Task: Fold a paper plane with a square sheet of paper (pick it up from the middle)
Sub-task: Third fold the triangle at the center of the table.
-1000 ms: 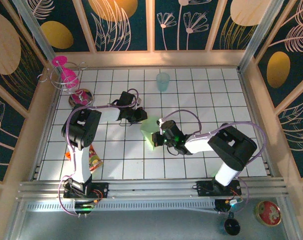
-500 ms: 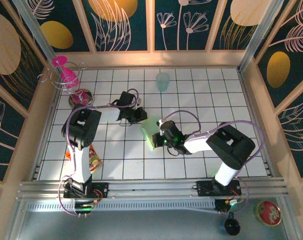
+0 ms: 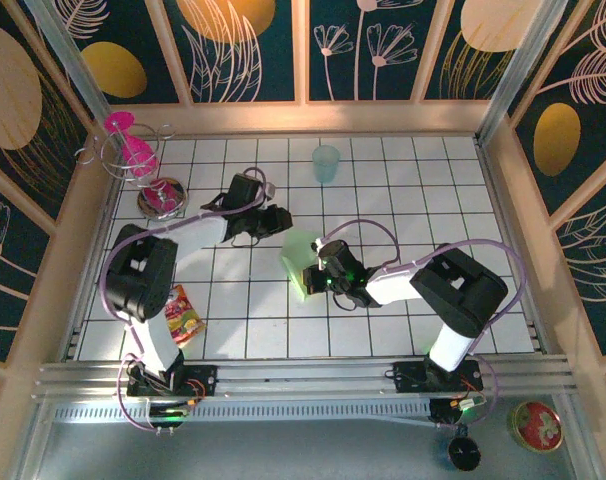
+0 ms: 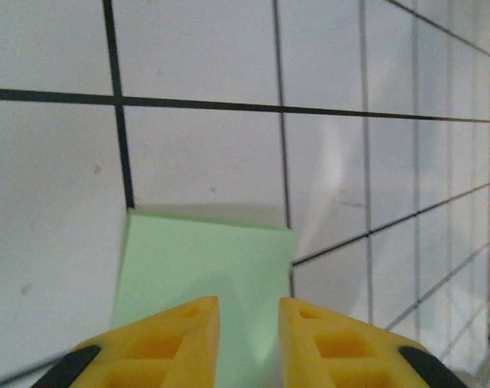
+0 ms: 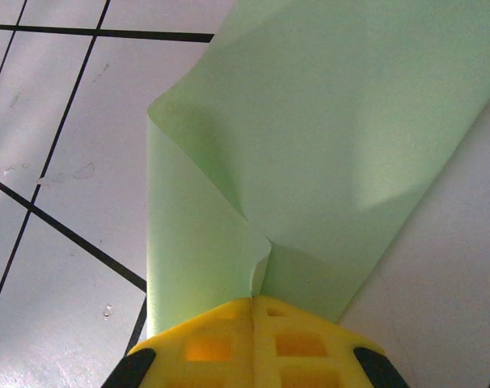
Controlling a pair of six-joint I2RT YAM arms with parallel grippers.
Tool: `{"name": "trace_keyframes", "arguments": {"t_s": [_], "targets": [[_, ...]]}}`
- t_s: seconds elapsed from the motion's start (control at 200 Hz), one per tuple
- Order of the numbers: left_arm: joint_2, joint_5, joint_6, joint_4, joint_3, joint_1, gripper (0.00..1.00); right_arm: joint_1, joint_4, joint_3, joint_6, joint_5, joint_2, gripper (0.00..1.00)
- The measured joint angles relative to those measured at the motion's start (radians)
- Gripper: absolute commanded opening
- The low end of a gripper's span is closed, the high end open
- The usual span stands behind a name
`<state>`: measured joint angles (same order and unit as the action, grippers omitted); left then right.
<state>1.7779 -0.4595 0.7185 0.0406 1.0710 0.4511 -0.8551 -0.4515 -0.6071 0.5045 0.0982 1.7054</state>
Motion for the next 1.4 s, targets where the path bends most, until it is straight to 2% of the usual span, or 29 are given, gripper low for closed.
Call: {"name": "trace_keyframes", "arguments": {"t_s": [0.255, 0.385, 0.541, 0.711, 1.402], "targets": [[-0.129, -0.013, 0.167, -0.086, -0.229, 0.031, 0.28, 0.001, 0.0, 0.0, 0.0, 0.008, 0.001, 0.0], [-0.132, -0.023, 0.23, -0.107, -0.278, 0.071, 0.27, 0.001, 0.001, -0.01, 0.0, 0.008, 0.008, 0.0], [-0.132, -0.038, 0.283, -0.143, -0.295, 0.109, 0.21, 0.001, 0.003, -0.013, 0.0, 0.011, 0.011, 0.0], [-0.123, -0.053, 0.306, -0.179, -0.295, 0.122, 0.17, 0.001, 0.003, -0.013, 0.0, 0.011, 0.011, 0.0], [-0.048, -0.036, 0.307, -0.166, -0.295, 0.124, 0.16, 0.001, 0.005, -0.014, 0.0, 0.011, 0.011, 0.0]]}}
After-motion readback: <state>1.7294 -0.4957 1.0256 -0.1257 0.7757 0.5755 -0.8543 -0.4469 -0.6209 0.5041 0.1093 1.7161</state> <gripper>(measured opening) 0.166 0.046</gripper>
